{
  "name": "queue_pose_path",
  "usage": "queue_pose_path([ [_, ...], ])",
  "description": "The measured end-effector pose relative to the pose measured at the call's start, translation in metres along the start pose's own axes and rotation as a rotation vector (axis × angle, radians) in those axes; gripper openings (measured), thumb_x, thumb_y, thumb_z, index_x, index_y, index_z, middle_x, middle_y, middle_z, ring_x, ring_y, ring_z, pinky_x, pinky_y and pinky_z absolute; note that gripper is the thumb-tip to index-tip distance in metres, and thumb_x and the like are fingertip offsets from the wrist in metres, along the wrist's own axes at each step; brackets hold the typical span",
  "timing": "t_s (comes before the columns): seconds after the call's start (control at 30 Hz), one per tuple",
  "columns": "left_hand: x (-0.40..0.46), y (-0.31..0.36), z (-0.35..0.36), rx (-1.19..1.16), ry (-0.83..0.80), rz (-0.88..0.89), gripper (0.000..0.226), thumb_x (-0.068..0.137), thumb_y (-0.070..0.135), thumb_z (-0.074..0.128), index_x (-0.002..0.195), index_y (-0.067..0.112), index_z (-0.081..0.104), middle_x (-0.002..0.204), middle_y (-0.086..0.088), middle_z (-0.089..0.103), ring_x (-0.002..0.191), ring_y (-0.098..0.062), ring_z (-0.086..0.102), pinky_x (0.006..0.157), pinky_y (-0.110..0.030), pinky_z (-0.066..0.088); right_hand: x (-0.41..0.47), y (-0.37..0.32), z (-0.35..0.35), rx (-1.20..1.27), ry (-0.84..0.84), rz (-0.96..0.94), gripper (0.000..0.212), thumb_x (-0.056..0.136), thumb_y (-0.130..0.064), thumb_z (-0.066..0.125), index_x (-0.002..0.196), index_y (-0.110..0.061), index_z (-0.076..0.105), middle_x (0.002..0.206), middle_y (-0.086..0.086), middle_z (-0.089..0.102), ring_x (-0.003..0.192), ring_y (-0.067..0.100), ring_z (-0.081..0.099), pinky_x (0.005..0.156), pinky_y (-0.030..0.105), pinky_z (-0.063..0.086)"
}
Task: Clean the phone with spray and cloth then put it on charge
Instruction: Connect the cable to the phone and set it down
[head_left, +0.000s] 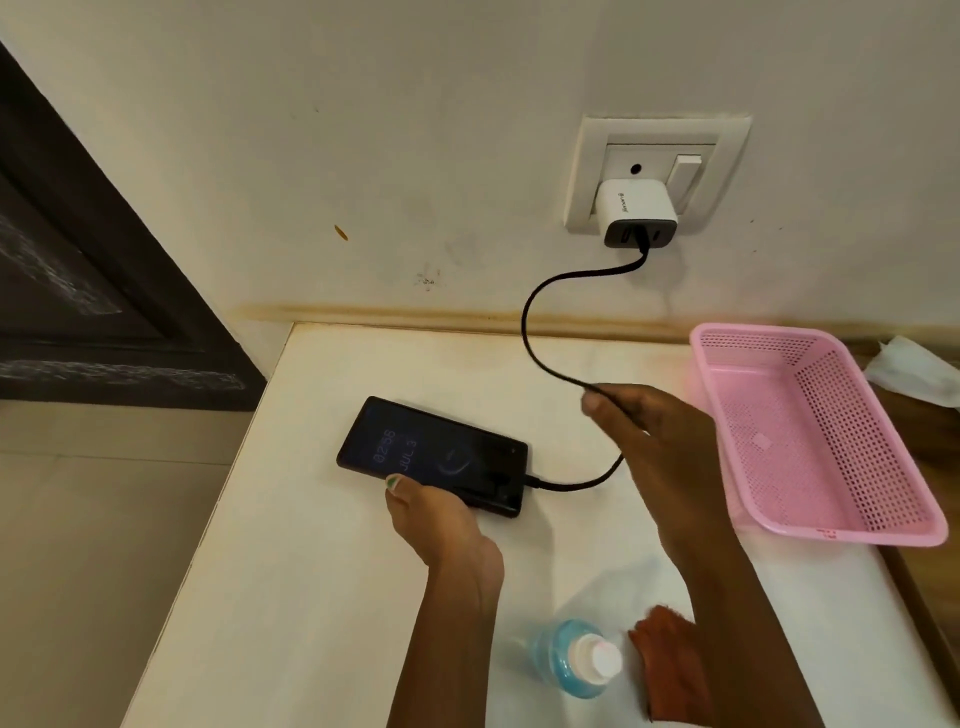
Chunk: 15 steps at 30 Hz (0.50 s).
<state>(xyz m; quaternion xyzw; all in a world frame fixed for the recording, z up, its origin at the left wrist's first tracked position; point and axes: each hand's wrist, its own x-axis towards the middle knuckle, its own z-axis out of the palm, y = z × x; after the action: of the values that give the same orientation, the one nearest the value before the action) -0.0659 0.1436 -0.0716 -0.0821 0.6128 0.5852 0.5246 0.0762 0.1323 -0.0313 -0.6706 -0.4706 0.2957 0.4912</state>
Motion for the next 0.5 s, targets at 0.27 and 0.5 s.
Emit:
queue_pose_path([
  [0.27, -0.003, 0.0, 0.002, 0.0, 0.054, 0.003, 0.037, 0.102, 0.027, 0.034, 0.137, 0.017, 0.041, 0.135, -0.011, 0.049, 0.122, -0.03, 0.048, 0.107, -0.045, 0.04, 0.0, 0.034, -0.016, -0.03, 0.415, 0.266, 0.025, 0.089, -0.026, 0.06, 0.076, -0.006, 0.069, 0.074, 0.016, 0.067, 0.075, 0.036, 0.063, 0.08, 0.055, 0.052],
  [0.5, -0.001, -0.002, 0.0, 0.068, 0.067, 0.002, 0.039, 0.101, 0.028, 0.034, 0.137, 0.014, 0.041, 0.135, -0.014, 0.05, 0.12, -0.033, 0.051, 0.106, -0.046, 0.041, -0.006, 0.042, -0.01, -0.41, 0.425, 0.21, 0.033, 0.093, -0.022, 0.054, 0.068, -0.003, 0.062, 0.066, 0.016, 0.062, 0.051, 0.016, 0.046, 0.052, 0.02, 0.033],
])
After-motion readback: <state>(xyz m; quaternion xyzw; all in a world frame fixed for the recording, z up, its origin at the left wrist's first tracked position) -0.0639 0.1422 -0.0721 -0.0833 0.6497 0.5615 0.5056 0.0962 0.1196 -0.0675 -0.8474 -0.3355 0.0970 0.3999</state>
